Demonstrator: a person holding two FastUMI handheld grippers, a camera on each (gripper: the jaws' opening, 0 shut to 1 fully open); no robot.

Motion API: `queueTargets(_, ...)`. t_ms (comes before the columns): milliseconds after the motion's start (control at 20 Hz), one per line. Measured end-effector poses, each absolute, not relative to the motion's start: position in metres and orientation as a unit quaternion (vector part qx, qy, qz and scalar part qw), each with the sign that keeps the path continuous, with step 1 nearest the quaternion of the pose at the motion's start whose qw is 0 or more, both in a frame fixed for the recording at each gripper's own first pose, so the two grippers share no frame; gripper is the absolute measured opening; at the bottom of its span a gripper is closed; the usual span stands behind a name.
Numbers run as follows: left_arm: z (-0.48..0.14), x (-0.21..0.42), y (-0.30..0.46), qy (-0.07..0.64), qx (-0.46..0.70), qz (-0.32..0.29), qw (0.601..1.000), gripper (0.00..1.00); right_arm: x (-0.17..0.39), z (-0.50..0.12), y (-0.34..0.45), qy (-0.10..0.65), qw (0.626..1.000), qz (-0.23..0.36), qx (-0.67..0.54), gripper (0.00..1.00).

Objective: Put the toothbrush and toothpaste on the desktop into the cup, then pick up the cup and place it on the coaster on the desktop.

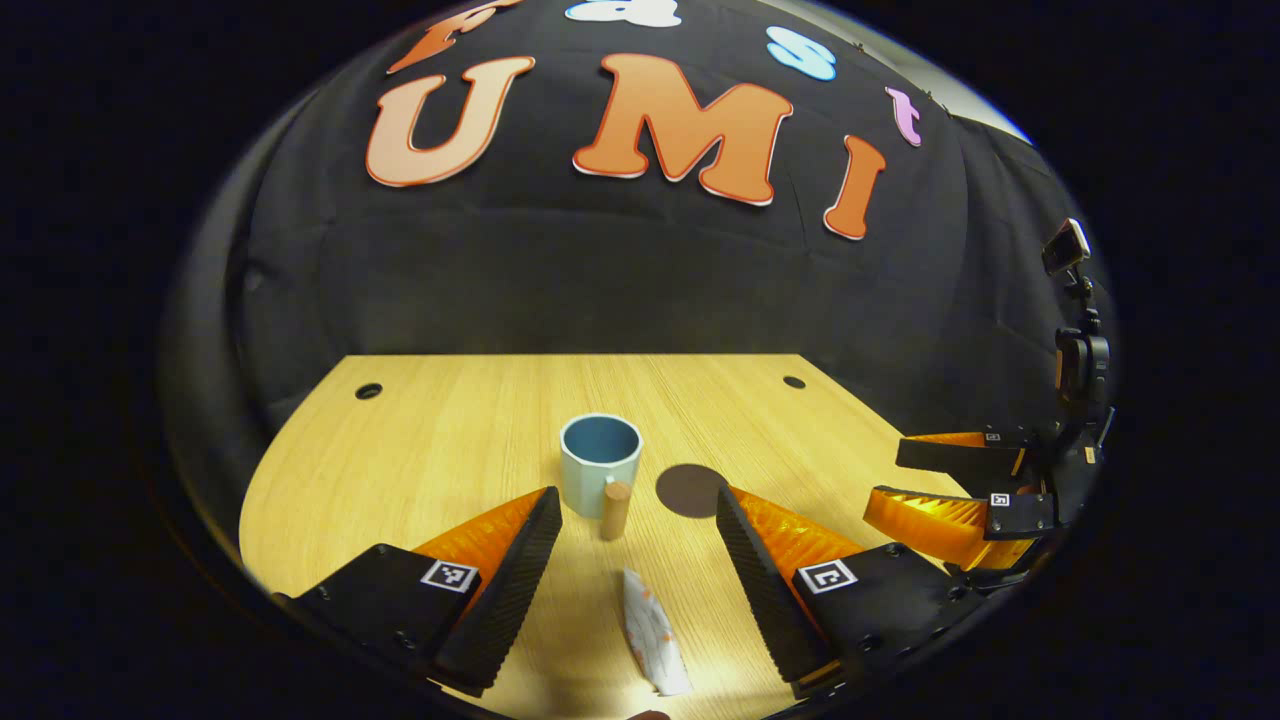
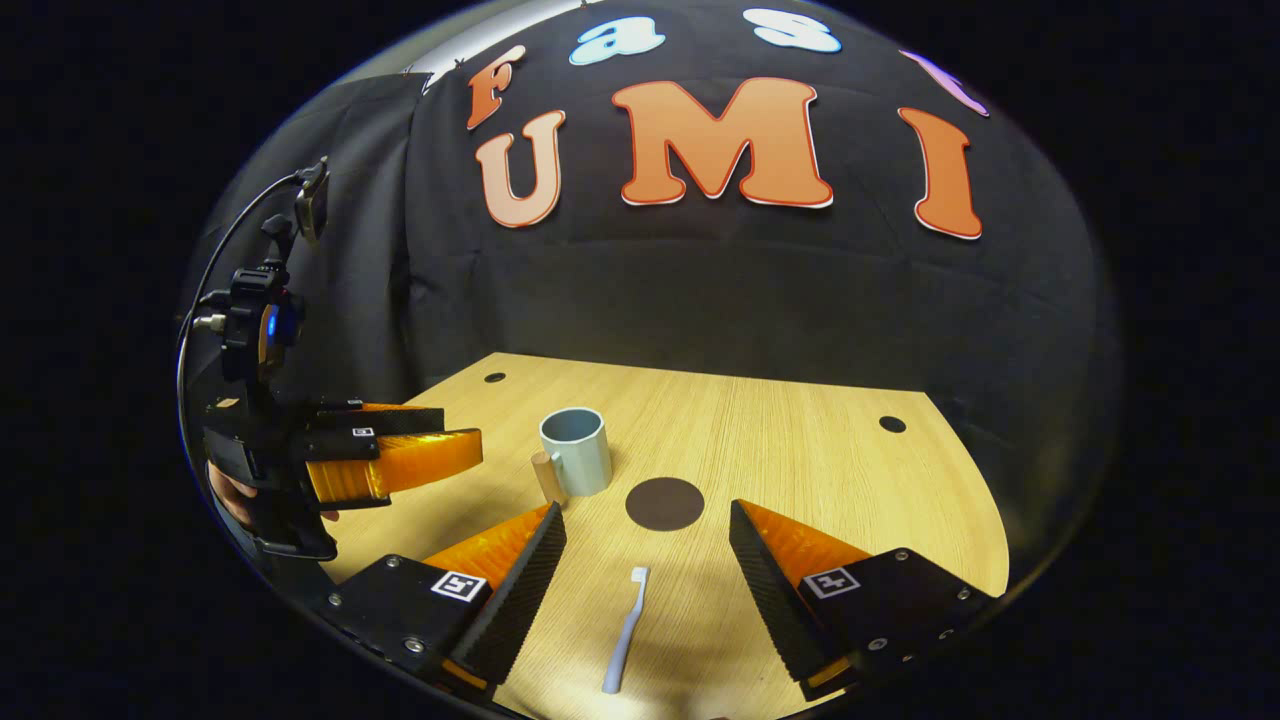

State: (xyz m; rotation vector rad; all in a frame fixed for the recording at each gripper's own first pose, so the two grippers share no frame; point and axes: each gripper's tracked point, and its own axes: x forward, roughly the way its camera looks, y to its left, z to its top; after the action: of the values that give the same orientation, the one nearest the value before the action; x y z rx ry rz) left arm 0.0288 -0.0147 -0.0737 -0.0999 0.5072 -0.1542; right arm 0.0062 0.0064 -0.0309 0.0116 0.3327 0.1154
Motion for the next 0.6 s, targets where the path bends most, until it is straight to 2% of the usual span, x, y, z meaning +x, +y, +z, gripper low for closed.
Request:
queueTargets(200, -0.088, 0.022, -0.016, 0.314, -0.042, -0.074, 0.946, 1.00, 0.007, -0.044, 0.007, 0.193, 0.979, 0.060, -0.009, 0.99)
queueTargets(450, -0.111, 0.008, -0.012, 0.433, -0.064, -0.055, 0.897, 1.00, 0.003, -0.059, 0.013, 0.238, 0.968, 0.076, -0.009, 0.99)
queueTargets(600, -0.118, 0.005, -0.015, 0.472, -0.075, -0.058, 0.876, 1.00, -0.001, -0.067, 0.013, 0.252, 0.964, 0.083, -0.010, 0.99)
